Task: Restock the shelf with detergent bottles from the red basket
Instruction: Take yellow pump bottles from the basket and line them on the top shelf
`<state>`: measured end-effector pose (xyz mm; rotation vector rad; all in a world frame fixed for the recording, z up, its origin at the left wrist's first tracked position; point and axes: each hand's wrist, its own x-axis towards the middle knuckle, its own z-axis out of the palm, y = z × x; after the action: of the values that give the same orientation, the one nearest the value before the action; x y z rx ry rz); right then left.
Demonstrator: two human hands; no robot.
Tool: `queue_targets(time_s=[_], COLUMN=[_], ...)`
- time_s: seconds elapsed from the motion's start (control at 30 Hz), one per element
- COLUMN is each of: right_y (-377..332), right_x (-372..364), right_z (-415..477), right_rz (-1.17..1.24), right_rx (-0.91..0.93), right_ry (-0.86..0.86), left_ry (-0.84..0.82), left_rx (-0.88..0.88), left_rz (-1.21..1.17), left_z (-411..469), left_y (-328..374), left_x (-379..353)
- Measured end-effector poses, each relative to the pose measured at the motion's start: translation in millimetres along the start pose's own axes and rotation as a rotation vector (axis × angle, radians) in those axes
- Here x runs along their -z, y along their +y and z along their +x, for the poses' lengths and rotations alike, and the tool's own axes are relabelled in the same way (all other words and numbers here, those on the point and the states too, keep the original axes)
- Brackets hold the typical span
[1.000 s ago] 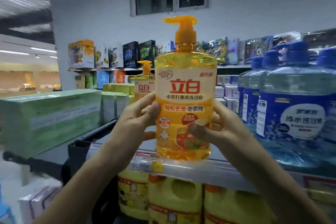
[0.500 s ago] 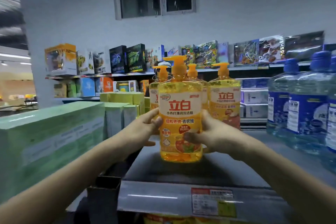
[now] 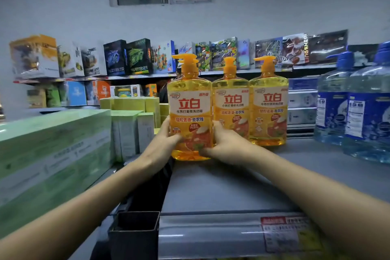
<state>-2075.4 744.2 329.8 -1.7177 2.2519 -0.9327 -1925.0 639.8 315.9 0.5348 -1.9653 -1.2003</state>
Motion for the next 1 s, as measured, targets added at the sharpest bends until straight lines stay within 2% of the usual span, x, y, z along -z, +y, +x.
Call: queue_targets(time_s=[0.1, 0.23, 0.57, 0.77, 1.0], right_y=[8, 11, 15, 15, 14], right_x=[-5, -10, -13, -10, -12], right_z=[-3, 2, 11, 10, 9], right_rz=[-0.065, -0.023, -0.034, -0.05, -0.058], right_rx=[-0.021, -0.077, -0.112, -0.112, -0.102], right_ry=[-0.009, 0.047, 0.028, 0.012, 0.028], left_ry=[-0.086, -0.129, -0.14, -0.125, -0.126], left_rx=[-0.033, -0.09, -0.042, 0.004, 0.039], left_rz=[0.036, 0.128, 0.218, 0.401, 0.377], left_z=[2, 2, 8, 3, 11], left_y=[-8, -11, -17, -10, -21], left_x=[0, 0, 2, -4, -1])
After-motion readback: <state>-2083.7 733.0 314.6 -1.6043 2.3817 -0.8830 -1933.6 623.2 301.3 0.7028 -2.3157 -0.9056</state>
